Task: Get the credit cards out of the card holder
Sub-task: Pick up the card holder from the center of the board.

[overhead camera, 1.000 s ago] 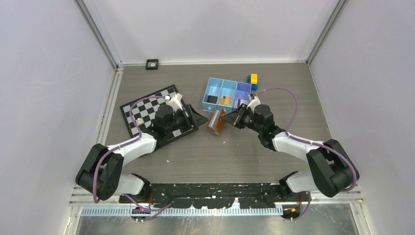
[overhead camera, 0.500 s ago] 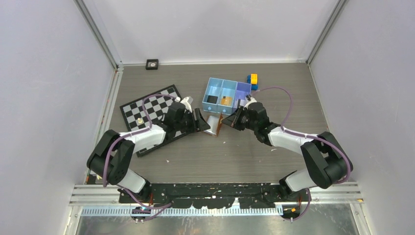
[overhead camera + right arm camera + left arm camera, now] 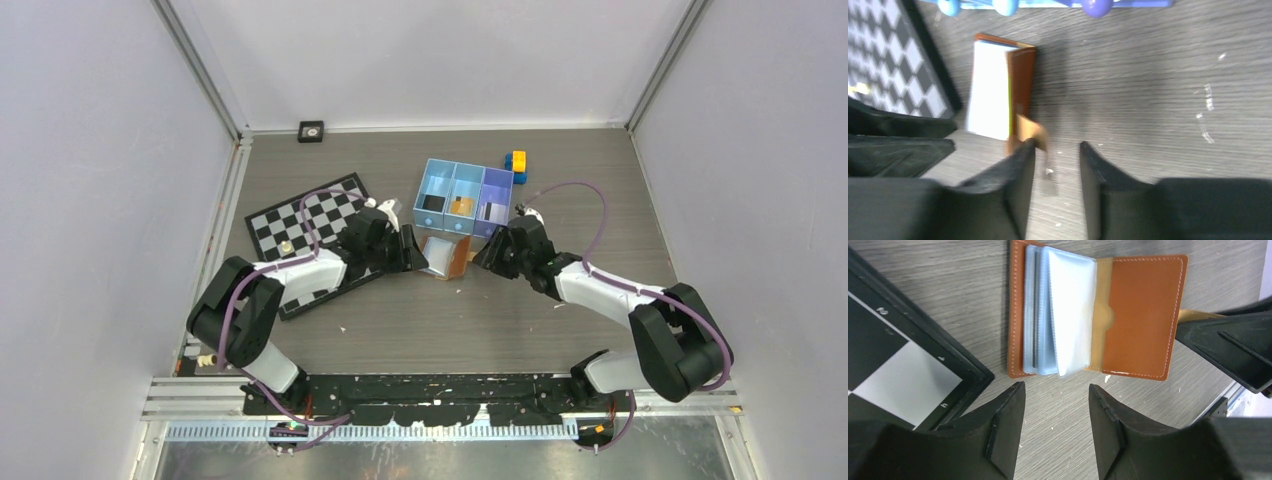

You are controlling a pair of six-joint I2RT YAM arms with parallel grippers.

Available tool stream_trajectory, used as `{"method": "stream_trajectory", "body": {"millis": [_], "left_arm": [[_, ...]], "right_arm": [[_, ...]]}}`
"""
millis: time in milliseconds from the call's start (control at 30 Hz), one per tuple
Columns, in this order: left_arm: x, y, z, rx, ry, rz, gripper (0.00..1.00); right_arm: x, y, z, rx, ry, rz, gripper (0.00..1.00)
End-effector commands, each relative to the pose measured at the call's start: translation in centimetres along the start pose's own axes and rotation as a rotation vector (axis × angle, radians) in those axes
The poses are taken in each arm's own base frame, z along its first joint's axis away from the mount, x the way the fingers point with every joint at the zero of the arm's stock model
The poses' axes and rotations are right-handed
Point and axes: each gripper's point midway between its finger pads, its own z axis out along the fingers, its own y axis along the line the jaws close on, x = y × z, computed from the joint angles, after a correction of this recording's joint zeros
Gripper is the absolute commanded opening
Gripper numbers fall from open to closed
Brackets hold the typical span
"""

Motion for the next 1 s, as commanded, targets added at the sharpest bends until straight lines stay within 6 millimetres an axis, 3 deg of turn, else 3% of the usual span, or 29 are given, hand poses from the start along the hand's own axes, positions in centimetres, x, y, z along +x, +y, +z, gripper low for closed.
{"method": "stream_trajectory", "body": {"millis": [0,67,167,300,433,600,833,967], "left_arm": [[-0.9,-1.7,0.3,0.031,-0.014,0.078,0.50],[-0.7,-1.8,0.6,0.036,0.001,0.079,0.47],[-0.7,-2.1,0.8,0.050,0.007,0.086,0.45],[-0.8,-2.5,0.9,0.052,0.009,0.114,0.46],[-0.7,-4.7,1.2,0.110,0.011,0.195,0.45],[0.6,-8.4,1.5,0.243,0.029,0.305,0.28],[1.8,-8.7,3.4,0.249,0.093,0.307,0.13],[2.1,-8.3,3.8,0.233,0.115,0.302,0.08]], "right_arm": [[-1.8,-0.9,-0.3,0.078,-0.074,0.021,0.59],[-1.9,0.3,-0.1,-0.021,-0.074,0.062,0.71],[-1.7,1.6,0.0,-0.141,-0.053,0.111,0.76],[-1.5,2.2,0.5,-0.167,-0.026,0.114,0.78],[-1.4,2.5,0.6,-0.183,-0.019,0.122,0.78],[-1.4,2.8,0.5,-0.204,-0.019,0.115,0.78],[-1.5,3.6,0.3,-0.251,-0.021,0.116,0.78],[-1.3,3.1,0.9,-0.225,-0.012,0.126,0.76]]}}
